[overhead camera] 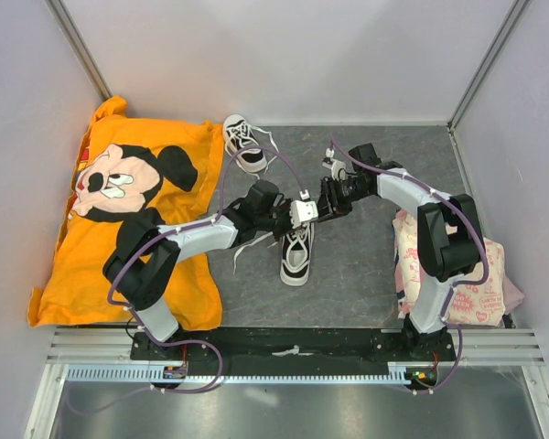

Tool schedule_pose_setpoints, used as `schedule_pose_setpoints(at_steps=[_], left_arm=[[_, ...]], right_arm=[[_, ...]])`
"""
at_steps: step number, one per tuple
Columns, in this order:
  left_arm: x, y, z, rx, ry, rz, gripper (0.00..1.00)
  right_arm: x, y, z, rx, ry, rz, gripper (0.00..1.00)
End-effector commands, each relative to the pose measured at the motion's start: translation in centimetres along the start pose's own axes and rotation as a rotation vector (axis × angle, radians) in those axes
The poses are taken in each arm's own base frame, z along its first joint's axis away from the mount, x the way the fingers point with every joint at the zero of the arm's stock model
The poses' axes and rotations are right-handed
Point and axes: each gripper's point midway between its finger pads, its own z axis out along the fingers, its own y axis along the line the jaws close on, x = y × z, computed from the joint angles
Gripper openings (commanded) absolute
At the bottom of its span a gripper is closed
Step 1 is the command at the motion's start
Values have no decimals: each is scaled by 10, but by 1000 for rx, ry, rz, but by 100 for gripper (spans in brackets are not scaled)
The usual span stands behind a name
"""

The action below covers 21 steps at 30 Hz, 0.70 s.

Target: Tie the shoes

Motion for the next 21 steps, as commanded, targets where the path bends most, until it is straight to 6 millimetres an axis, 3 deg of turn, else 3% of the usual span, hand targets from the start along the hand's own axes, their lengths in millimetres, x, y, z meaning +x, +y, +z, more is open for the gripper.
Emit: schedule_pose_setpoints(at_steps=[1,8,13,21], left_arm=[[-7,2,2,-3,-30,11,2],[-5,-1,3,13,-27,25,2],[-5,-1,3,16,-26,32,1],[-1,0,3,15,-13,38,2]], right_arm=[[-1,-9,9,38,-15,9,40],[4,0,20,-13,1,16,43],[3,-6,22,1,-2,22,43],[-4,-16,3,-12,-54,52,40]])
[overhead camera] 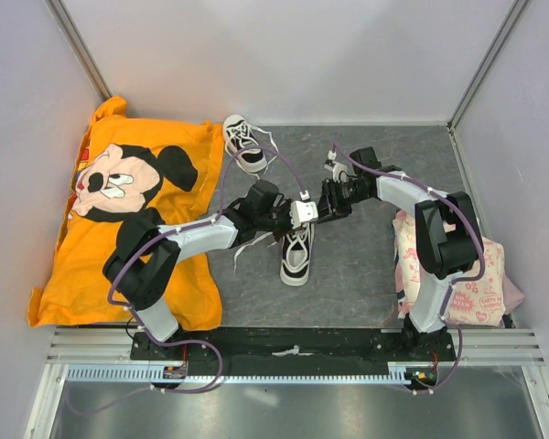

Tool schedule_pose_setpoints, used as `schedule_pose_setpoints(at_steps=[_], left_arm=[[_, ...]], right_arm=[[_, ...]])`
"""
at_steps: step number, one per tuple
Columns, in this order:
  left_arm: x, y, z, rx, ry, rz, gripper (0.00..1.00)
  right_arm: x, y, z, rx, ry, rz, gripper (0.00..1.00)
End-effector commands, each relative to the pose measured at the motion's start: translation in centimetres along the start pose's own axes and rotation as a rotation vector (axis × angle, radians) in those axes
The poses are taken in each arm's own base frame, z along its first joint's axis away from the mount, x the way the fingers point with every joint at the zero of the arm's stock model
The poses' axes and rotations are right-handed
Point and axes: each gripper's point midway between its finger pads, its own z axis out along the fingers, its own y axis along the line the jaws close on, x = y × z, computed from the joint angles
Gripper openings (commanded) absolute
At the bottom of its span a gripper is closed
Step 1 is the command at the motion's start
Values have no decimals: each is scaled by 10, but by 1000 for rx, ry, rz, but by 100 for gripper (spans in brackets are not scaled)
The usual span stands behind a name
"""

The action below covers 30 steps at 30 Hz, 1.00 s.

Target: Tie the shoes

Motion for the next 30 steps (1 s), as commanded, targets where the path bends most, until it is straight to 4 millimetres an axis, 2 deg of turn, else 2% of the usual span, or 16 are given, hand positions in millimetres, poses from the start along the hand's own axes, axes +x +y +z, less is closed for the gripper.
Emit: schedule_pose_setpoints(at_steps=[1,6,14,25,30], left_arm=[[1,1,3,7,-6,28,2],[1,2,4,8,-5,27,2],[2,2,4,11,-3,25,2],[18,3,6,10,49,30,2],[19,4,7,19,63,33,2]], right_arm=[[-5,-7,-9,-11,-42,9,39],[5,-21,3,40,-21,16,37],[8,-8,25,11,0,-26,38],[11,17,10,-74,-6,-72,41],[11,27,8,-118,-5,-80,43]])
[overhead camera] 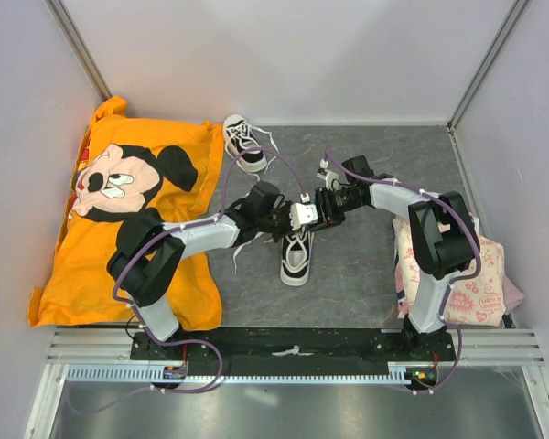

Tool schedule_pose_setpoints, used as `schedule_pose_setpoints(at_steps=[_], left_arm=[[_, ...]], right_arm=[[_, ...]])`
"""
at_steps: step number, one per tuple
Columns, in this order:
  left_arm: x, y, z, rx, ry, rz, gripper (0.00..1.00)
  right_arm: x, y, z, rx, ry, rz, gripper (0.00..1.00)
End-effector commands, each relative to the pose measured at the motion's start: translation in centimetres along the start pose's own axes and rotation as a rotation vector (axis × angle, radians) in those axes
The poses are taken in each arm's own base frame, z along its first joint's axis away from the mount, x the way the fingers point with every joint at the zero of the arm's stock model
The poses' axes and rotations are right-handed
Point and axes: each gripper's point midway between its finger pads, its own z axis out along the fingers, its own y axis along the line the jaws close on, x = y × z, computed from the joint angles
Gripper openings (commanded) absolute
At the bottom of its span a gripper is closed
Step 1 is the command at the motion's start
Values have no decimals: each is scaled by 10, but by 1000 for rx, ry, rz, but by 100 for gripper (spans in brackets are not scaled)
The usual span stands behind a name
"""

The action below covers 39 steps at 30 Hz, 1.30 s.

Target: Tie the shoes

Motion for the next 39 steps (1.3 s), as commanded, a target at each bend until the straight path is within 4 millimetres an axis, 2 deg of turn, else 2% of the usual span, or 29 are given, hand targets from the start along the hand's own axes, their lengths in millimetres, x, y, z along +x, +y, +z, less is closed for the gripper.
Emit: schedule_pose_setpoints(at_steps=[1,4,12,16,24,26,28,30,39], left_arm=[[7,4,3,12,39,21,2],[4,4,4,18,29,31,2],[-8,0,2,39,-33,57,2],[-14,-4,1,54,-69,76,1],[-20,-4,-2,45,-97,84,1],[-20,-3,-3,41,-99,84,2],[-21,-3,-4,35,-105,85,1],[-22,-3,-4,34,-109,84,2],[-26,1,-4,16,-127,87,2]], right_arm=[[-9,26,-11,-77,-33,-65,43],[-13,29,-11,-91,-40,-67,45],[-23,22,-5,-80,-56,-31,45],[-27,28,-3,-110,-71,-15,45],[-26,27,-4,-120,-70,12,39],[-25,26,-4,-115,-69,22,41],[-26,19,-3,-74,-78,36,48],[-25,15,-2,-56,-80,43,50],[-25,21,-2,-89,-65,64,42]])
